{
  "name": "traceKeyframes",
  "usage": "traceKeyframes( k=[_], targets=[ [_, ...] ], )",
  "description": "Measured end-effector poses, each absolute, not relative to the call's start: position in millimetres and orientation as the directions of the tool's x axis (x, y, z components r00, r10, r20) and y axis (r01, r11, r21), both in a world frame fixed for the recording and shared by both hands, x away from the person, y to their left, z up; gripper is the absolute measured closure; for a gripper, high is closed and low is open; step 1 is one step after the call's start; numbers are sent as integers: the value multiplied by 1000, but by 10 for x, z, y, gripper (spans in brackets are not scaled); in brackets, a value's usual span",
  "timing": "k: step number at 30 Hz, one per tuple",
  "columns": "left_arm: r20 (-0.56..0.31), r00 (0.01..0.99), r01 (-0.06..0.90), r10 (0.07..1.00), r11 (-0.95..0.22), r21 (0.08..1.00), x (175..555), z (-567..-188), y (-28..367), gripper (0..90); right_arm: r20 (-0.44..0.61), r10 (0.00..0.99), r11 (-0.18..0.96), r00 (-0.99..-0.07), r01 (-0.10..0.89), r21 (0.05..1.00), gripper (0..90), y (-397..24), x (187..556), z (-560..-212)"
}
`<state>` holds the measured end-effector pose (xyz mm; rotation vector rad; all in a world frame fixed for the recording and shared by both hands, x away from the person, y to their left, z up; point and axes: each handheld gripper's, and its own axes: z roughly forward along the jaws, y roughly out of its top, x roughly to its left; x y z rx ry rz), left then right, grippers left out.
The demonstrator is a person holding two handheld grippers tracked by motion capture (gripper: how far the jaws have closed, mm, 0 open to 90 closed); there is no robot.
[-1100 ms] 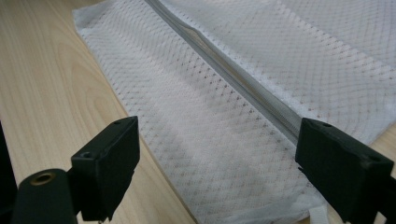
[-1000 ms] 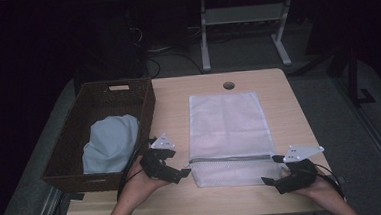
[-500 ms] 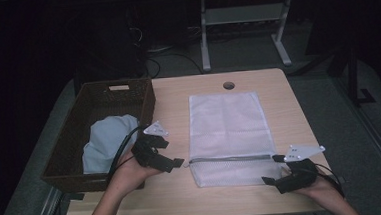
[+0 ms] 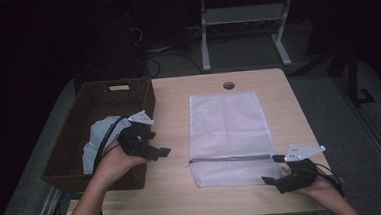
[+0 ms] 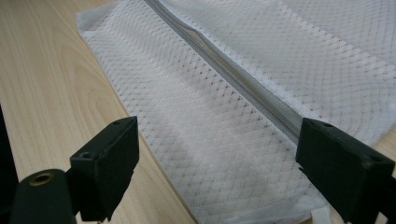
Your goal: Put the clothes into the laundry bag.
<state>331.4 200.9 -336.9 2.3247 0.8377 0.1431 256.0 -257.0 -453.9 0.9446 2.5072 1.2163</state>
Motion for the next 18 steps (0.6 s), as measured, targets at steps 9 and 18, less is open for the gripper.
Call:
traceKeyframes(
  k=[9,18],
  targets=[
    [-73,754,558,653,-578,595,3414,-3239,2226,155,102,623,451,-776,462,764,130,-2577,2564,-4541],
    [-29,687,602,726,-547,581,3553,-3164,2543,150,108,622,451,-776,468,760,130,-2578,2568,-4554]
  ],
)
